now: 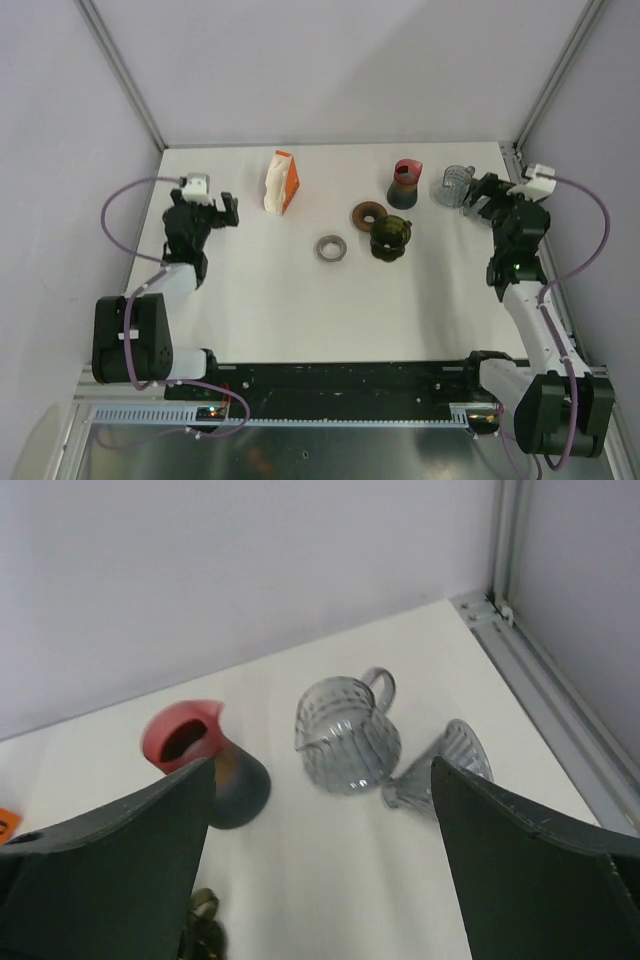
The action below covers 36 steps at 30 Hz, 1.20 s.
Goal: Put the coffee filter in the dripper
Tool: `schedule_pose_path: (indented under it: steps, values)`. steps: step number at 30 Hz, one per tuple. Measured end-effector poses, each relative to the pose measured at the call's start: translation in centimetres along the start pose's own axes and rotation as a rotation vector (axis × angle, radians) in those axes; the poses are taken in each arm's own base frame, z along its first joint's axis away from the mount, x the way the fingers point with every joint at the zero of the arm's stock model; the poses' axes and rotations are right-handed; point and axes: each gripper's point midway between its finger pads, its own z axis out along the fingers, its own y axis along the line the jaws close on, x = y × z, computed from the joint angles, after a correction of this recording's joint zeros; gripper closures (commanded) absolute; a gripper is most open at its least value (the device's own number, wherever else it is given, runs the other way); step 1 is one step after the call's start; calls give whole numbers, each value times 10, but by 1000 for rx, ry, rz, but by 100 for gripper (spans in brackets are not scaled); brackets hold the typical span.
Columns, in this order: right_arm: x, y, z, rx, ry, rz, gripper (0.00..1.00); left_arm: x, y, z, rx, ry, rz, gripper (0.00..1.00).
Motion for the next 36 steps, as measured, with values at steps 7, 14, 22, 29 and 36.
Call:
schedule_pose_path:
  steps: [7,14,22,29,36]
  values:
    - [-47,33,17,-81,135,-20,17,-42,-4,27,57,133,30,1]
    - [-38,48,50,-104,315,-38,24,-52,-4,22,61,243,23,3]
    - [10,84,121,-128,551,-75,29,-43,-12,11,99,339,-5,4]
    - [61,122,168,-153,694,-180,35,-31,-12,7,97,392,-15,5]
    - [120,125,167,-134,839,-263,43,-23,-8,7,76,418,-14,4]
